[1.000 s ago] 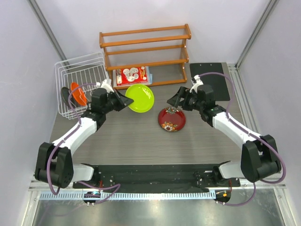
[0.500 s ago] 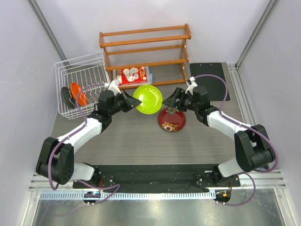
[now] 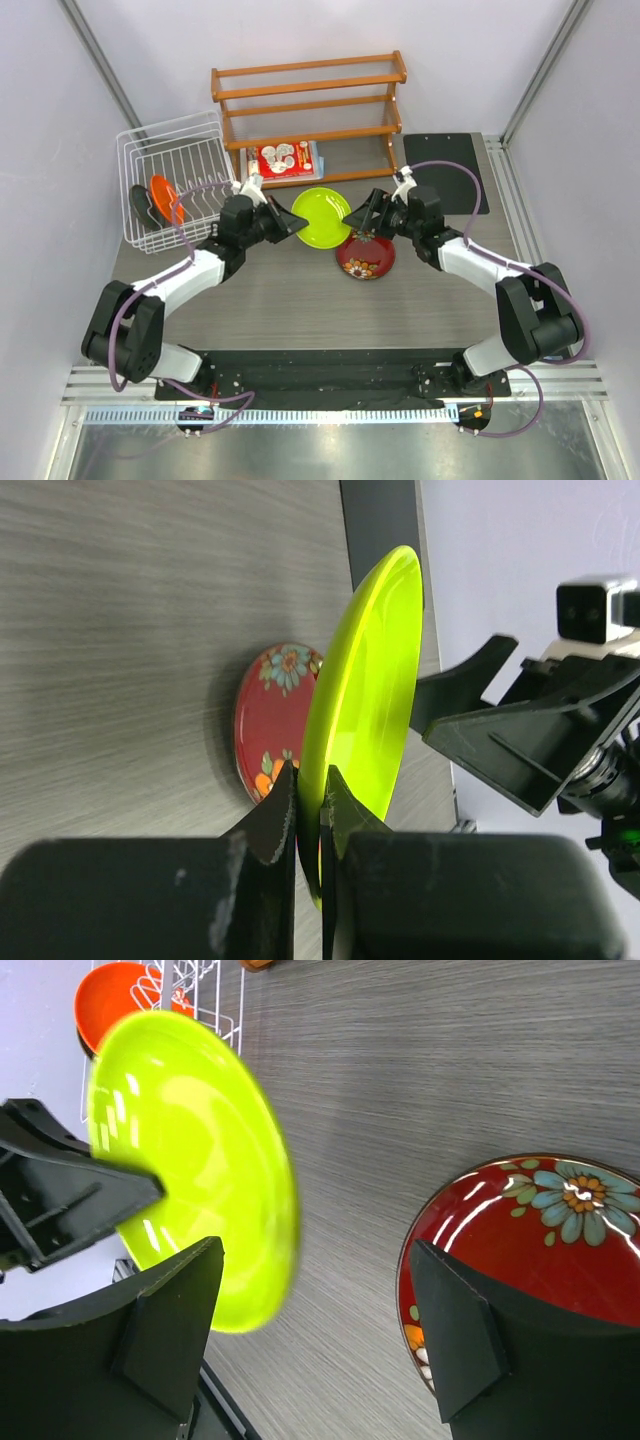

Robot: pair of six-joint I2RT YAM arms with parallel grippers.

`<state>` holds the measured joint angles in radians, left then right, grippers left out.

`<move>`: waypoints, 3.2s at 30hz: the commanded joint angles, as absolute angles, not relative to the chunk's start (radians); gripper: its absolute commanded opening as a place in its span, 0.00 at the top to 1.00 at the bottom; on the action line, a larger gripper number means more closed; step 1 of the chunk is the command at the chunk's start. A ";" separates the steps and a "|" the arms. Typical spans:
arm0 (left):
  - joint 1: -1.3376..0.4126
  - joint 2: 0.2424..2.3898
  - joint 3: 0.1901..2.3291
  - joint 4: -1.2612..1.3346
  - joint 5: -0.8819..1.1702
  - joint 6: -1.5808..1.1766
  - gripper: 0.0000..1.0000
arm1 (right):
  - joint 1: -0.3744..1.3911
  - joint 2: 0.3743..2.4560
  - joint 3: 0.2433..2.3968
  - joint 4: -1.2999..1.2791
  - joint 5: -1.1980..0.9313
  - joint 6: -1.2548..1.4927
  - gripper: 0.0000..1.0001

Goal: Unload the plates from the dish rack

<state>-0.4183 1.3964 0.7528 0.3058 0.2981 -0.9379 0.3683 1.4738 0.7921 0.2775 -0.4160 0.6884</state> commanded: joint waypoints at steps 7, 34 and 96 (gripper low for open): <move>-0.503 1.459 0.811 0.417 0.328 -0.960 1.00 | 0.382 1.545 0.842 0.365 -0.477 0.709 0.47; -0.364 1.232 0.996 -0.209 -0.657 -0.397 0.00 | 0.302 1.486 0.719 0.052 -0.155 0.525 0.99; 0.173 1.706 1.215 -0.075 -0.463 -0.437 1.00 | 0.304 1.479 0.838 -0.169 0.064 0.393 0.18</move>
<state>0.1722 1.7325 1.1805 -0.1173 -0.5011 -0.3901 0.3012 1.4818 0.8265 -0.2039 0.0650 0.3946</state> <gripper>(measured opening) 0.040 0.818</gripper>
